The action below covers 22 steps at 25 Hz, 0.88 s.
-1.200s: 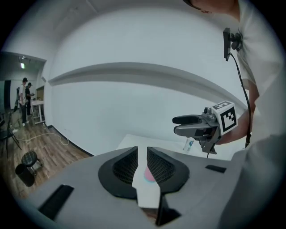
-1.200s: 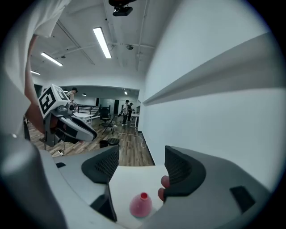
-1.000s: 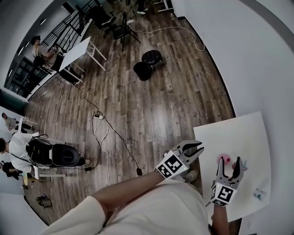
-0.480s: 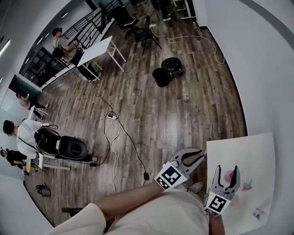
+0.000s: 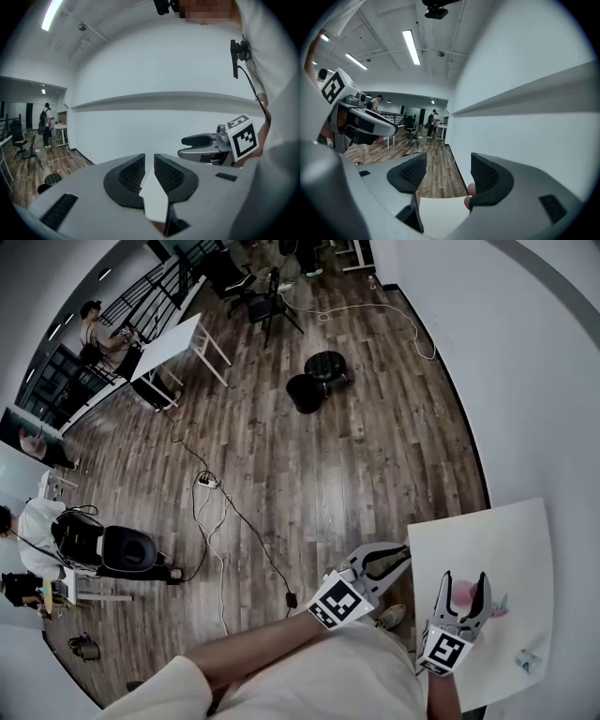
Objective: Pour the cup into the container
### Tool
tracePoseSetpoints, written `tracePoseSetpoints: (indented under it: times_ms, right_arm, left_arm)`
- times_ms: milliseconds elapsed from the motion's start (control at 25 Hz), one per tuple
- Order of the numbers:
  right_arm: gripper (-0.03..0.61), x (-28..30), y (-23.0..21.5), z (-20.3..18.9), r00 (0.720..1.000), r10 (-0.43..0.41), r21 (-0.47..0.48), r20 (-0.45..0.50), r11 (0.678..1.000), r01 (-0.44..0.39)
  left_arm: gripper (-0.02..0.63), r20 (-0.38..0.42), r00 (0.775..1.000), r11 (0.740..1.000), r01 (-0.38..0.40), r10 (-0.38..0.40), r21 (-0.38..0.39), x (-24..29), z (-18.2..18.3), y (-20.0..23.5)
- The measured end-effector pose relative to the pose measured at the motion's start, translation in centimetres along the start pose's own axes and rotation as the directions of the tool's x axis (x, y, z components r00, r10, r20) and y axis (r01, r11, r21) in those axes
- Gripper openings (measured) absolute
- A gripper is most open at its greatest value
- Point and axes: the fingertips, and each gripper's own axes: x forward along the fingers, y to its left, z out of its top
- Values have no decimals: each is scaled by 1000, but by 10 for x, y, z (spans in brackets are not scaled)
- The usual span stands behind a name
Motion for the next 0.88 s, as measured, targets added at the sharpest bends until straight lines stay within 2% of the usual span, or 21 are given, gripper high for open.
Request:
tracePoseSetpoints:
  times_ms: [160, 440, 720, 880]
  right_arm:
    - [304, 11, 2, -4, 996, -81, -13, -41, 997, 81]
    - [299, 18, 31, 12, 963, -251, -29, -98, 968, 249]
    - [298, 17, 70, 4, 900, -413, -23, -139, 910, 414]
    - [298, 6, 87, -3, 855, -492, -20, -162, 868, 496]
  left_arm:
    - [54, 20, 995, 995, 100, -100, 7, 14, -4, 15]
    - [54, 57, 961, 962, 272, -272, 17, 7, 2, 53]
    - [54, 36, 915, 915, 401, -403, 38, -30, -27, 91]
    - [54, 21, 891, 891, 454, -454, 14, -42, -44, 103]
